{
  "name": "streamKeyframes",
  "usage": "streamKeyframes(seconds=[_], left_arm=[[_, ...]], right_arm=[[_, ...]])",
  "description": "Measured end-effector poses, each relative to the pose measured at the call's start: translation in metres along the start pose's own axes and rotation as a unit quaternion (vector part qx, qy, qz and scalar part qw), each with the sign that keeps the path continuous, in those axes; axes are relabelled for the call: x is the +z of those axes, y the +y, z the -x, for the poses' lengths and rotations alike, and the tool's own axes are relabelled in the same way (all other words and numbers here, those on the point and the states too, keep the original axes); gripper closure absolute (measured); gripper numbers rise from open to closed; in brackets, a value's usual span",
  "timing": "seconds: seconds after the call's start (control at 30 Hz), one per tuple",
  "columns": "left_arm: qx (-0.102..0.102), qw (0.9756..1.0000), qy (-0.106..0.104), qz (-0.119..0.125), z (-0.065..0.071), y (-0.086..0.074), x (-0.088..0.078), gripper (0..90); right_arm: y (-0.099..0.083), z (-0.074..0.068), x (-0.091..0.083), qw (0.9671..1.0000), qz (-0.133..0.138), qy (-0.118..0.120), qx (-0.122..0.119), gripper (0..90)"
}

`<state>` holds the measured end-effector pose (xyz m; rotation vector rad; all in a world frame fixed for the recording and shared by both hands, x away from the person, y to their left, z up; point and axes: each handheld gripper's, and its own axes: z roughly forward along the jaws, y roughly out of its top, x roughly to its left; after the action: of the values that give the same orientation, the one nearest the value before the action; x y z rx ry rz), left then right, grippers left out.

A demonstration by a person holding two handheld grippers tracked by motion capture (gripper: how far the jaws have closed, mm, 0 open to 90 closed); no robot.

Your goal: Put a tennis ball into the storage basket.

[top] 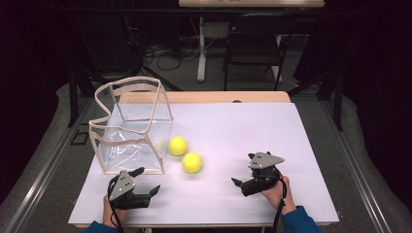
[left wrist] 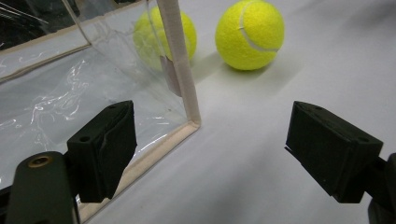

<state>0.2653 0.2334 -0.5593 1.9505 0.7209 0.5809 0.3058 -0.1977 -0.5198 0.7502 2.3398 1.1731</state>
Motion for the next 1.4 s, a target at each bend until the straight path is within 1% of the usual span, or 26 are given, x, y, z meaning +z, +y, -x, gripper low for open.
streamKeyframes(seconds=[0.07, 0.13, 0.27, 0.4, 0.47, 0.6, 0.67, 0.7, 0.87, 1.03, 1.2, 1.3, 1.4], left_arm=[[-0.001, 1.0, 0.002, 0.005, 0.001, 0.0, 0.0, 16.2], [0.0, 1.0, 0.002, 0.003, 0.001, 0.0, 0.0, 16.2], [-0.001, 1.0, 0.002, 0.002, 0.001, 0.001, 0.002, 16.2], [0.001, 1.0, 0.005, 0.008, 0.002, 0.002, 0.003, 16.2], [0.002, 1.0, 0.001, 0.005, 0.003, 0.002, 0.004, 16.2], [0.001, 1.0, 0.002, 0.006, 0.002, 0.001, 0.003, 16.2], [-0.003, 1.0, 0.003, 0.007, 0.003, 0.001, 0.004, 16.2], [0.0, 1.0, 0.004, 0.007, 0.002, 0.002, 0.003, 16.2], [0.001, 1.0, 0.001, 0.006, 0.002, 0.001, 0.004, 16.2], [-0.002, 0.9999, 0.007, 0.009, 0.001, 0.001, 0.002, 16.2], [0.0, 0.9999, 0.008, 0.007, 0.002, 0.001, 0.0, 16.2], [-0.001, 0.9999, 0.01, 0.007, 0.003, 0.001, -0.001, 16.2], [0.0, 1.0, 0.007, 0.006, 0.003, 0.001, 0.0, 16.2]], right_arm=[[0.002, 0.0, 0.002, 1.0, -0.002, 0.005, -0.002, 0.0], [0.003, 0.0, 0.005, 0.9999, -0.008, 0.008, -0.004, 0.0], [0.005, -0.001, 0.009, 0.9998, -0.014, 0.015, -0.002, 0.0], [0.008, 0.0, 0.014, 0.9996, -0.02, 0.019, 0.0, 0.0], [0.011, -0.001, 0.018, 0.9994, -0.029, 0.02, -0.005, 0.0], [0.016, -0.003, 0.024, 0.9992, -0.033, 0.021, -0.011, 0.0], [0.019, -0.002, 0.027, 0.9991, -0.033, 0.024, -0.011, 0.0], [0.021, -0.003, 0.028, 0.9991, -0.032, 0.025, -0.009, 0.0], [0.027, -0.004, 0.034, 0.9989, -0.033, 0.03, -0.015, 0.0], [0.032, -0.006, 0.042, 0.9986, -0.039, 0.032, -0.016, 0.0], [0.039, -0.009, 0.048, 0.9982, -0.037, 0.041, -0.021, 0.0], [0.042, -0.011, 0.052, 0.998, -0.033, 0.051, -0.019, 0.0], [0.045, -0.014, 0.056, 0.9977, -0.037, 0.052, -0.024, 0.0]])
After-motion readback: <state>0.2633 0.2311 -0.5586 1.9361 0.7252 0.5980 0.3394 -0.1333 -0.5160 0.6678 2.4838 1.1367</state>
